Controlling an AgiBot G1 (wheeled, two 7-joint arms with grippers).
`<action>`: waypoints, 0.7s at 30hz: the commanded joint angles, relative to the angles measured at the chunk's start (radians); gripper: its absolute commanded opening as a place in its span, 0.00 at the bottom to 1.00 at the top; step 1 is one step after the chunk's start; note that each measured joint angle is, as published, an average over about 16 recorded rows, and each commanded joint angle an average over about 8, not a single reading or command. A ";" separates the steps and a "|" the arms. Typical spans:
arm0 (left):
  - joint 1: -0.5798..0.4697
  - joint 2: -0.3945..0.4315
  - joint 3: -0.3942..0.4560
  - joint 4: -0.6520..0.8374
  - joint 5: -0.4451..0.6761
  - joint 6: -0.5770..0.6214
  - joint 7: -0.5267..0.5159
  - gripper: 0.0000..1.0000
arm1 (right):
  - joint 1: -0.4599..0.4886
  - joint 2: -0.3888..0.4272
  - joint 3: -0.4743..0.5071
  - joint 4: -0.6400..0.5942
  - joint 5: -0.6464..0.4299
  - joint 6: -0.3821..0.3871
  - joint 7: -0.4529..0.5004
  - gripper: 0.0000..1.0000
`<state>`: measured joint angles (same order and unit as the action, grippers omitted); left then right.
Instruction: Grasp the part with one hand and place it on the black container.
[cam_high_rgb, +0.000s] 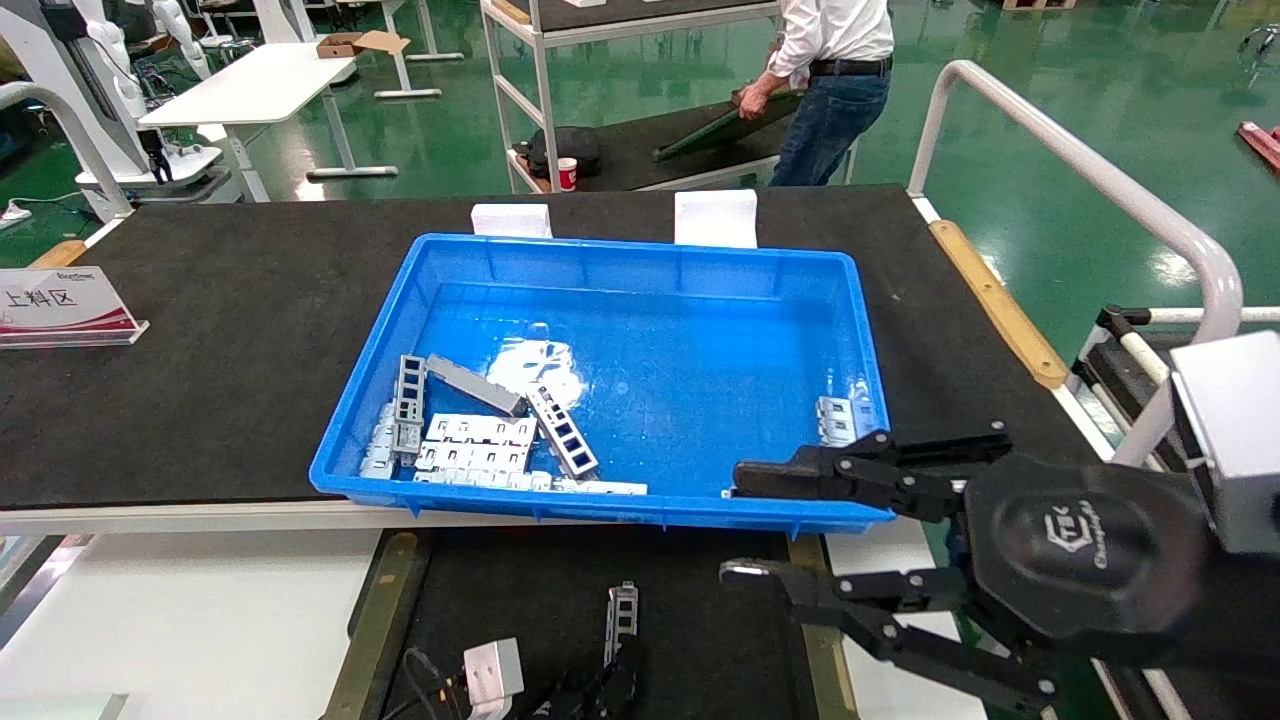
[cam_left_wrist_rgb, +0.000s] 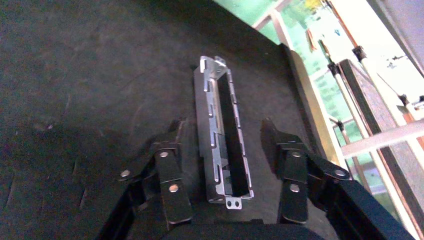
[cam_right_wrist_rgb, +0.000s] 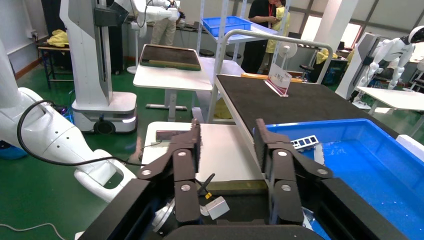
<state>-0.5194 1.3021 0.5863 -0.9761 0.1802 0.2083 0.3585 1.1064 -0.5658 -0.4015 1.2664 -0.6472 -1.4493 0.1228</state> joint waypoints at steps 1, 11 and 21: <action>0.004 -0.006 0.002 -0.010 0.006 0.012 0.010 1.00 | 0.000 0.000 0.000 0.000 0.000 0.000 0.000 1.00; 0.005 -0.178 0.125 -0.084 0.091 0.211 0.002 1.00 | 0.000 0.000 0.000 0.000 0.000 0.000 0.000 1.00; -0.078 -0.348 0.262 -0.147 0.186 0.400 -0.094 1.00 | 0.000 0.000 0.000 0.000 0.000 0.000 0.000 1.00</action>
<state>-0.5990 0.9586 0.8400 -1.1244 0.3655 0.6062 0.2716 1.1064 -0.5658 -0.4017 1.2664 -0.6472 -1.4492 0.1228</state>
